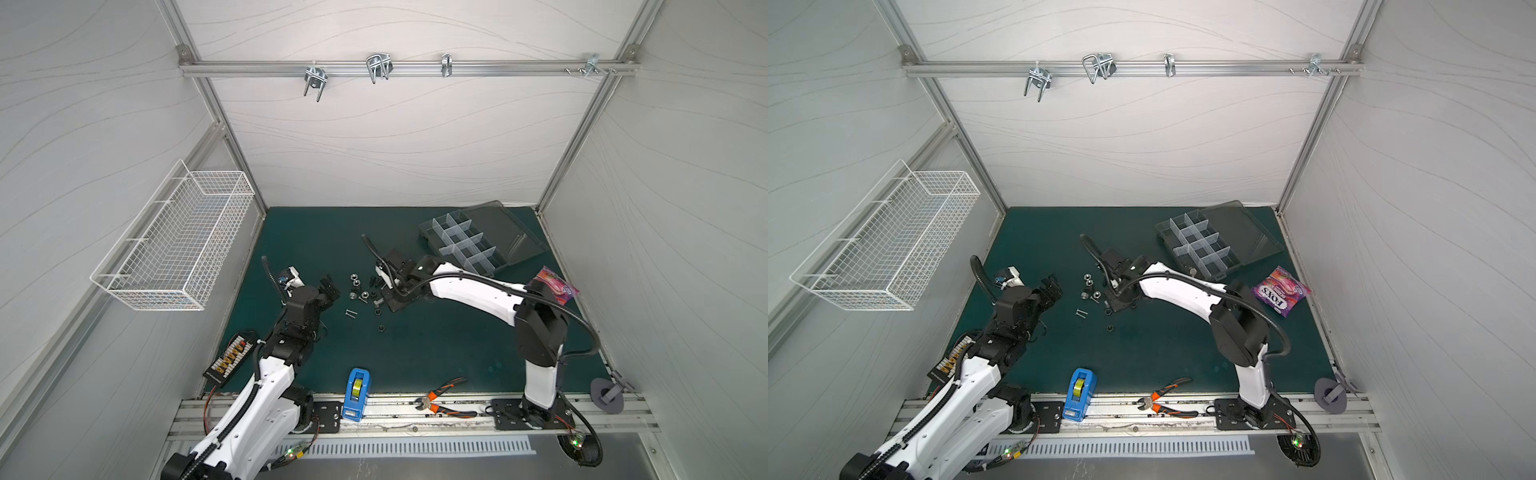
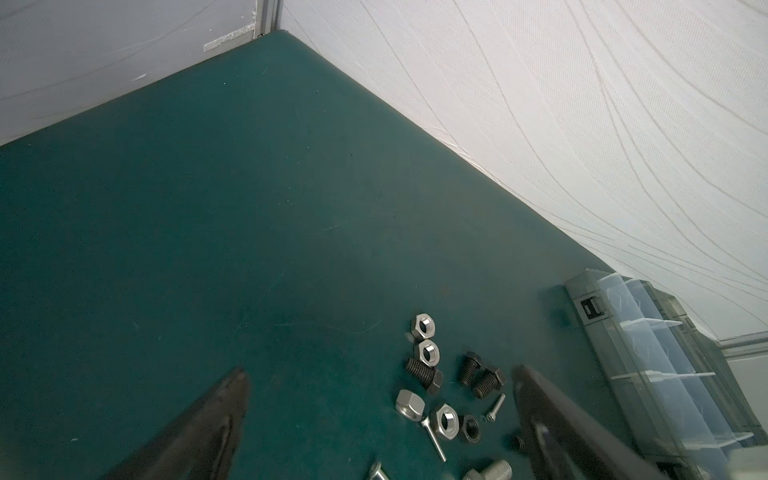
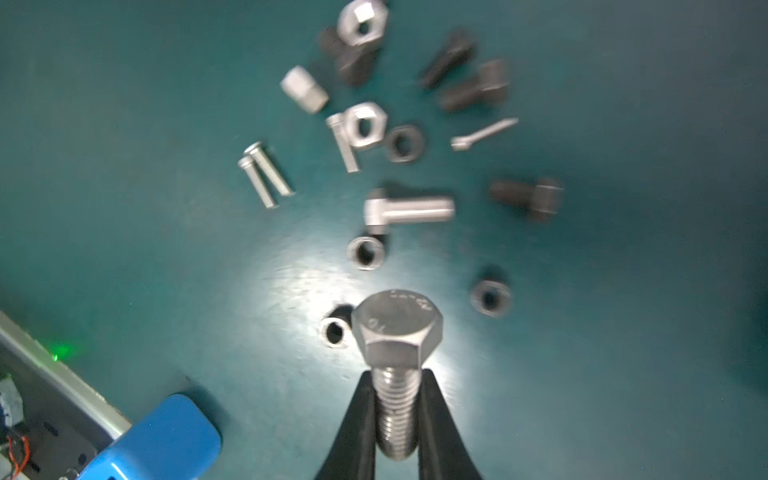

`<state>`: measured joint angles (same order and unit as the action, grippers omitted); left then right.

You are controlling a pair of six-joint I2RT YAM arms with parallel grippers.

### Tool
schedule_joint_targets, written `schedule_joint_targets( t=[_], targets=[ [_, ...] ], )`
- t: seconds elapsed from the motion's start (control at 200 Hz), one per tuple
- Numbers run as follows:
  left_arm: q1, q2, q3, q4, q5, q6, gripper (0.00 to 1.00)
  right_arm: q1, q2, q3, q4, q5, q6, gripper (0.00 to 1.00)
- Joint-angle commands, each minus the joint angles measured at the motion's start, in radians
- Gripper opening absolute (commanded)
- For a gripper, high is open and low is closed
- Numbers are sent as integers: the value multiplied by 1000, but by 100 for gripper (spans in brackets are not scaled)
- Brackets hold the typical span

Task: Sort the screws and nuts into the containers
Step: 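Carry the silver bolt to the organizer and lower it into a compartment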

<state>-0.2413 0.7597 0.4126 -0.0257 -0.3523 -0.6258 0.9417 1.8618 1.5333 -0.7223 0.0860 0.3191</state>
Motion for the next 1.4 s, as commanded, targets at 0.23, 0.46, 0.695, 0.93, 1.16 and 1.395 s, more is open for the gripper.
schedule_joint_targets(
  t=[0.23,0.46,0.695,0.93,1.16,1.395],
  targets=[
    [-2,7,9,36,9,-18,100,-264,-194,-175,-37,115,4,0],
    [-1,0,15,30,3,-15,100,-419,-201,-199,-85,108,-35,0],
    [-1,3,22,29,5,-15,100,-496,-155,-163,-88,107,-78,0],
    [-1,5,27,26,2,-11,100,-534,-83,-116,-103,100,-106,0],
    [-1,14,34,27,-2,-11,100,-541,-36,-116,-81,94,-115,0],
    [-1,19,36,24,2,-11,100,-552,30,-88,-62,79,-121,0]
  ],
)
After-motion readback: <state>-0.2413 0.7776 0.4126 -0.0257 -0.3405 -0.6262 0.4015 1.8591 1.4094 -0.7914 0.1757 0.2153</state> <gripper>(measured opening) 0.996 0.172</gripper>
